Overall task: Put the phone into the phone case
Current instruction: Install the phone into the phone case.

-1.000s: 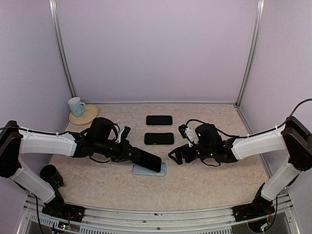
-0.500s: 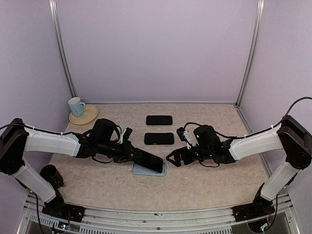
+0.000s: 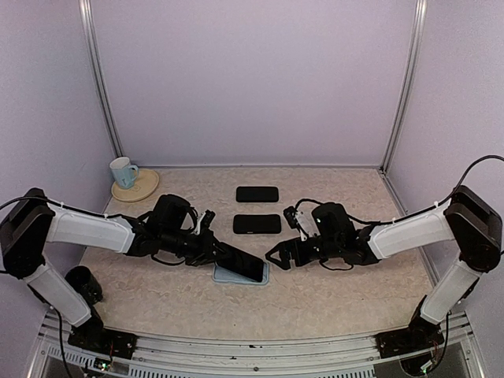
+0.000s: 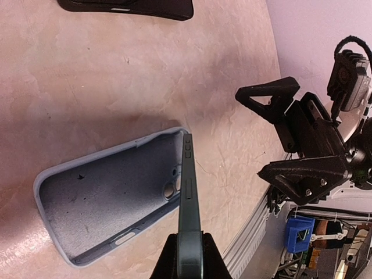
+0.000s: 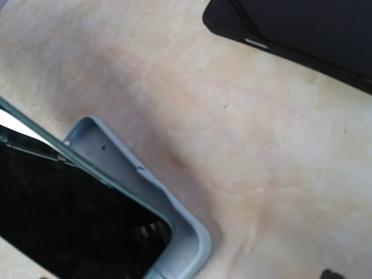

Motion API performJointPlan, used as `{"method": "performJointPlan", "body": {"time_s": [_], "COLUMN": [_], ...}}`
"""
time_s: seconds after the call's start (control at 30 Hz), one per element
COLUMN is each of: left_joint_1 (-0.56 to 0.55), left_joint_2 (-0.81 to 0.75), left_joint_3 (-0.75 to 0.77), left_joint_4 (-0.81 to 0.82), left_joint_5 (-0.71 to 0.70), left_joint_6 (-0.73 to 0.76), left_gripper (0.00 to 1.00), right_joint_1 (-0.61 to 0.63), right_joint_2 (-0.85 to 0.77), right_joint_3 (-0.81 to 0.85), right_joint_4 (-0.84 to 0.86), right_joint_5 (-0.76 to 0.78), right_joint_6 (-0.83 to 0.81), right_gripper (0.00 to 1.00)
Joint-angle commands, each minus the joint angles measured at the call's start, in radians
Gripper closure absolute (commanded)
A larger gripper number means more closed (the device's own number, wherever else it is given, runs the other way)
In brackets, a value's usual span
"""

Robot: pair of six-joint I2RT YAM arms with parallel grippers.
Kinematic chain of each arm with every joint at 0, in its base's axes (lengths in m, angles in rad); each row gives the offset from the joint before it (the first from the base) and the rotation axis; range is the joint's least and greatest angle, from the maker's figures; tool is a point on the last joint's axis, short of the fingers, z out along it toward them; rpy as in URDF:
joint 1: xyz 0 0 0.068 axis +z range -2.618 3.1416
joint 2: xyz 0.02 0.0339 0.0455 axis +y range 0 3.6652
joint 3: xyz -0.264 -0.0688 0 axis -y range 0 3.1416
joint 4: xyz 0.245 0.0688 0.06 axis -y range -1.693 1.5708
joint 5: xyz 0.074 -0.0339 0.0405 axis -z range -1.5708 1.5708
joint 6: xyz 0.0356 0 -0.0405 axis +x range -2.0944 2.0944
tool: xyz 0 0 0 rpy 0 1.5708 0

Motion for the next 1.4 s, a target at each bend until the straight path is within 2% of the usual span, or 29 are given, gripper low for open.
{"method": "performJointPlan", "body": {"time_s": [0.0, 0.8, 1.37], "left_joint_1": [0.007, 0.003, 0.01], "left_joint_2": [0.024, 0.059, 0.022], "left_joint_3": [0.023, -0.019, 0.008], "left_joint_4": [0.057, 0.154, 0.071], "left_joint_5": [0.014, 0.015, 0.015], "left_joint_6": [-0.01, -0.137, -0.109], "left_gripper": [1.0, 1.0, 1.0], "right_joint_1": [0.013, 0.078, 0.117], "right_joint_2": [0.025, 0.052, 0.086], "right_joint_3": [0.003, 0.026, 0.061], "right_joint_4": [0.019, -0.017, -0.051], "right_joint_5": [-0.022, -0.062, -0.056], "right_joint_6": [0.014, 0.023, 0.012], "right_gripper": [0.0, 0.0, 0.0]}}
